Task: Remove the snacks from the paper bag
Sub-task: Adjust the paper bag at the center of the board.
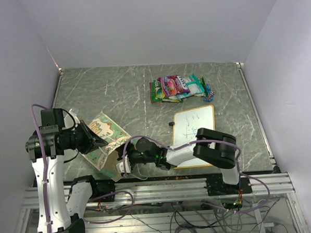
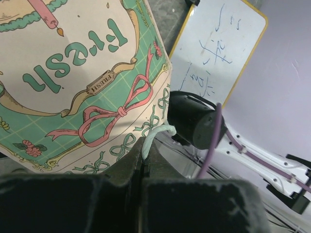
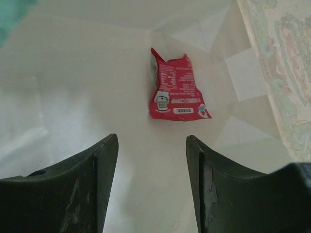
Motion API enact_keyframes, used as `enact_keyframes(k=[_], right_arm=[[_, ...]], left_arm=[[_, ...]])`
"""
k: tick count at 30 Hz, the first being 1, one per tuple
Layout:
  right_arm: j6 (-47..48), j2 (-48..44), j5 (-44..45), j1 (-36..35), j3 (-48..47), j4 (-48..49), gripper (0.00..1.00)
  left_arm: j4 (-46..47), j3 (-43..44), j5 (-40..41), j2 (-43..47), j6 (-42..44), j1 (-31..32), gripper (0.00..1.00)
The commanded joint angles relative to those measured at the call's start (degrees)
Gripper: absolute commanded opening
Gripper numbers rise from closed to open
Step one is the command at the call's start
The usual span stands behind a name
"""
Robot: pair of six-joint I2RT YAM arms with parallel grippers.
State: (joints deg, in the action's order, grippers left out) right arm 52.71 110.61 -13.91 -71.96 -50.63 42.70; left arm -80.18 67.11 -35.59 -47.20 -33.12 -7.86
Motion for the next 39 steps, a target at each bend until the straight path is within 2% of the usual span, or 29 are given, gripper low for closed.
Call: enact_keyframes(k=[1, 6, 11, 17, 20, 23, 26, 31, 36, 39], right_arm=[[5.36, 4.66, 5.23, -0.18, -3.36, 9.45, 0.58], [13.96, 10.16, 8.41, 0.14, -6.20, 10.10, 0.61], [22.86, 13.71, 7.26, 1.19, -9.37, 7.59, 0.63], [26.74, 17.26, 6.24, 1.63, -13.60, 6.77, 0.64], [23.06, 16.84, 3.58, 1.84, -14.52, 7.67, 0.64], [17.64, 15.02, 4.58, 1.68, -12.85, 10.42, 0.64], [11.47, 10.67, 7.89, 1.36, -7.75, 14.87, 0.64], [3.58, 0.83, 9.83, 1.06, 5.83, 18.96, 0.64], [-7.23, -6.21, 9.19, 1.02, 11.15, 20.44, 0.62], [-16.63, -6.05, 10.82, 0.59, 13.72, 29.05, 0.60]], left_arm=[[-0.76, 1.09, -3.93, -0.98, 1.86, 0.23, 0.07], [-1.91, 1.72, -5.58, -2.41, 4.08, 0.25, 0.07], [-3.00, 1.84, -7.07, -3.47, 6.37, 0.28, 0.07], [-3.13, 0.56, -9.05, -4.39, 8.34, 0.28, 0.07], [-2.64, 0.68, -9.40, -5.05, 8.54, 0.24, 0.07], [-0.88, 1.92, -9.05, -5.95, 7.01, 0.30, 0.07], [2.24, 2.99, -9.66, -6.81, 4.59, 0.30, 0.07], [6.34, 2.71, -10.93, -7.40, 1.73, 0.29, 0.07], [10.21, 1.63, -12.12, -6.90, -1.03, 0.27, 0.07], [14.22, 0.06, -14.54, -5.92, -5.10, 0.22, 0.07]])
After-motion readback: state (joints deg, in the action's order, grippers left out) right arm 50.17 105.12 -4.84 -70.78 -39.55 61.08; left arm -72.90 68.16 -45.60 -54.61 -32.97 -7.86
